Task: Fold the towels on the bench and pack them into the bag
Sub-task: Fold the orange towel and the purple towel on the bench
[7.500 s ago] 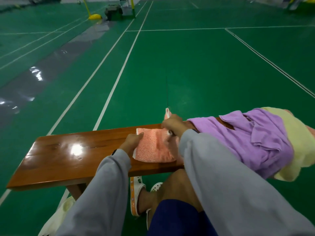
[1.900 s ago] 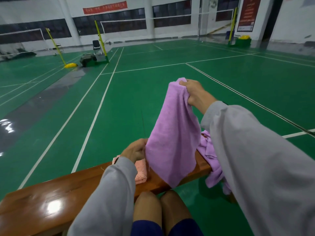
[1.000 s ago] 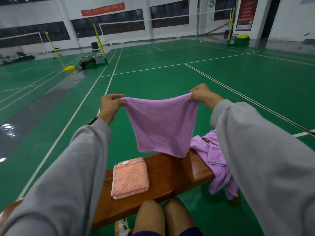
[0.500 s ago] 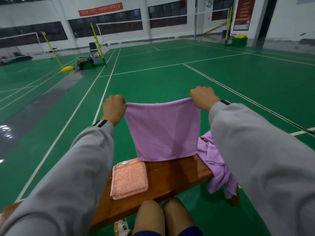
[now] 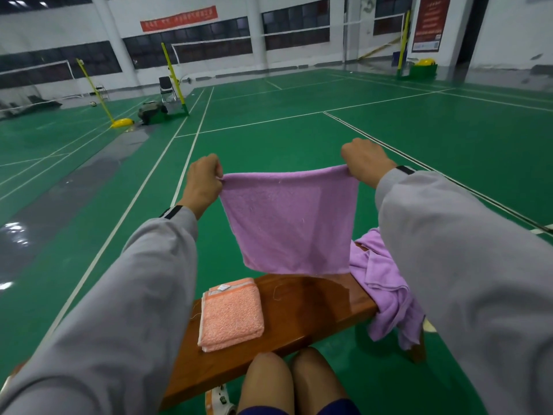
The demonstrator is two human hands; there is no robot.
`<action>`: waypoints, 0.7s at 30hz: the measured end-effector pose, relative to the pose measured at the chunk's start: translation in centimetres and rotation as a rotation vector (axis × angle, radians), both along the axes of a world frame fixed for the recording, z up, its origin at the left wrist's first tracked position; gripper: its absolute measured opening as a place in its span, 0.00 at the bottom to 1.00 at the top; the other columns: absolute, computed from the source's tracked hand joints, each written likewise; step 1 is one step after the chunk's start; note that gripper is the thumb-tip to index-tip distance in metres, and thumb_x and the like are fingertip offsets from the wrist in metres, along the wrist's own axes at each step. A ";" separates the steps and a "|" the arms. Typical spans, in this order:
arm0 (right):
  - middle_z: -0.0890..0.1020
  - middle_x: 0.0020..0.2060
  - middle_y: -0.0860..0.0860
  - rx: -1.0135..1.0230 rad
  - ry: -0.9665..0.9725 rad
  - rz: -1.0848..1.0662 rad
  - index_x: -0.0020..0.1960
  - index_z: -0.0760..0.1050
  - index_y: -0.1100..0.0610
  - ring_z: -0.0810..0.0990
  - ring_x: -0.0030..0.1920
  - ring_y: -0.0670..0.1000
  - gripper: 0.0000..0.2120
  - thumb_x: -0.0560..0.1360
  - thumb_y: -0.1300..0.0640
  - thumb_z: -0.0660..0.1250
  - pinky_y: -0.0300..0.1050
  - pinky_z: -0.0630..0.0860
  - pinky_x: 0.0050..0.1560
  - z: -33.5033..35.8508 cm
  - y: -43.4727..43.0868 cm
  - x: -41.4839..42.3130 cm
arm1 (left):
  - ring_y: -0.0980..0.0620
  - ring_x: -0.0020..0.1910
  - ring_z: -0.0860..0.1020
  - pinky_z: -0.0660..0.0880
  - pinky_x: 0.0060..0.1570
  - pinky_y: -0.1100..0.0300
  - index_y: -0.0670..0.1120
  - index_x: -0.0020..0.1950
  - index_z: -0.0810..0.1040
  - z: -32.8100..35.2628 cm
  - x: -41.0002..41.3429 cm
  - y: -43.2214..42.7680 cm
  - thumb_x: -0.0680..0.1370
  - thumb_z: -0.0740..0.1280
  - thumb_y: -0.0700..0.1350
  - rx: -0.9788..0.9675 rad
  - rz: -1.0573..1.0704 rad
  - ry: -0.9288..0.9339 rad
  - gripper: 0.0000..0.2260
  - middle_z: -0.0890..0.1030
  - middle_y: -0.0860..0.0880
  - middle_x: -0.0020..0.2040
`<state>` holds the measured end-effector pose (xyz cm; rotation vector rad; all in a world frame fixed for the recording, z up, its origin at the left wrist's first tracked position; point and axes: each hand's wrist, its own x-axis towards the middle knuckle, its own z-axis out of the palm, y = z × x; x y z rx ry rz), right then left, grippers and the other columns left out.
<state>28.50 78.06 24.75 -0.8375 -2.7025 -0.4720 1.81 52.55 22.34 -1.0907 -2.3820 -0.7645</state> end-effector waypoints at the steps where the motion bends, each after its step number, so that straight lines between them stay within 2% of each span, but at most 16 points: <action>1: 0.80 0.49 0.63 -0.008 0.007 0.002 0.48 0.76 0.63 0.80 0.49 0.64 0.08 0.76 0.72 0.60 0.54 0.72 0.45 0.0 0.1 0.1 | 0.44 0.42 0.77 0.70 0.38 0.55 0.41 0.47 0.79 -0.1 -0.1 0.1 0.71 0.66 0.26 -0.020 -0.016 -0.003 0.12 0.79 0.45 0.41; 3: 0.80 0.49 0.64 -0.022 0.025 -0.001 0.48 0.76 0.63 0.79 0.47 0.63 0.09 0.76 0.73 0.59 0.55 0.73 0.45 -0.3 0.2 0.2 | 0.42 0.45 0.80 0.78 0.47 0.49 0.40 0.54 0.83 -0.4 -0.7 0.3 0.73 0.70 0.29 -0.090 -0.036 0.013 0.13 0.82 0.42 0.46; 5: 0.80 0.50 0.64 -0.034 0.046 -0.017 0.52 0.77 0.65 0.80 0.49 0.64 0.10 0.77 0.73 0.59 0.54 0.72 0.45 -0.5 0.4 0.2 | 0.41 0.46 0.82 0.80 0.53 0.46 0.41 0.52 0.86 -0.9 -1.0 0.6 0.74 0.72 0.31 -0.140 -0.040 0.032 0.10 0.84 0.40 0.48; 7: 0.79 0.50 0.64 -0.036 0.061 -0.026 0.54 0.77 0.66 0.79 0.48 0.63 0.10 0.77 0.72 0.60 0.53 0.71 0.44 -0.8 0.4 0.1 | 0.43 0.39 0.80 0.81 0.49 0.47 0.39 0.44 0.86 -1.3 -0.8 0.9 0.74 0.70 0.31 -0.163 -0.024 0.032 0.07 0.83 0.40 0.40; 9: 0.79 0.48 0.63 -0.050 0.075 -0.042 0.52 0.76 0.64 0.77 0.45 0.63 0.08 0.77 0.72 0.60 0.52 0.70 0.43 -1.1 0.6 0.2 | 0.43 0.33 0.79 0.81 0.42 0.47 0.39 0.38 0.85 -1.9 -0.6 1.0 0.74 0.68 0.30 -0.134 0.023 -0.007 0.09 0.81 0.42 0.32; 12: 0.75 0.43 0.60 -0.169 0.199 -0.106 0.45 0.72 0.61 0.74 0.42 0.61 0.07 0.76 0.71 0.60 0.52 0.71 0.43 -1.8 1.3 0.0 | 0.42 0.32 0.80 0.80 0.36 0.51 0.41 0.37 0.84 -2.6 -0.7 0.9 0.75 0.67 0.33 -0.036 0.053 -0.179 0.10 0.81 0.43 0.31; 14: 0.78 0.41 0.60 -0.370 0.367 -0.160 0.43 0.75 0.64 0.79 0.39 0.60 0.07 0.75 0.71 0.60 0.52 0.78 0.42 -2.7 2.5 -0.8 | 0.42 0.31 0.81 0.82 0.34 0.53 0.42 0.37 0.82 -3.1 -0.8 1.2 0.76 0.65 0.31 0.116 0.002 -0.445 0.12 0.83 0.40 0.36; 17: 0.84 0.41 0.61 -0.866 0.761 -0.173 0.44 0.82 0.63 0.85 0.36 0.61 0.08 0.72 0.72 0.65 0.56 0.85 0.41 -3.9 4.4 -2.0 | 0.45 0.34 0.82 0.83 0.33 0.59 0.40 0.43 0.80 -3.5 -0.4 2.2 0.79 0.63 0.28 0.462 -0.069 -0.875 0.11 0.81 0.39 0.44; 19: 0.85 0.42 0.61 -1.172 1.035 -0.174 0.40 0.82 0.60 0.87 0.40 0.60 0.07 0.69 0.70 0.70 0.57 0.85 0.44 -4.3 4.7 -2.6 | 0.47 0.39 0.82 0.83 0.37 0.60 0.39 0.48 0.79 -3.5 -0.1 2.6 0.81 0.63 0.30 0.616 -0.141 -1.000 0.08 0.81 0.41 0.45; 21: 0.84 0.41 0.59 -1.333 1.213 -0.110 0.39 0.79 0.58 0.85 0.44 0.58 0.09 0.71 0.71 0.71 0.54 0.85 0.50 -4.4 4.6 -2.7 | 0.48 0.44 0.82 0.83 0.45 0.59 0.41 0.50 0.79 -3.2 0.4 2.6 0.82 0.62 0.32 0.683 -0.203 -1.029 0.08 0.81 0.43 0.47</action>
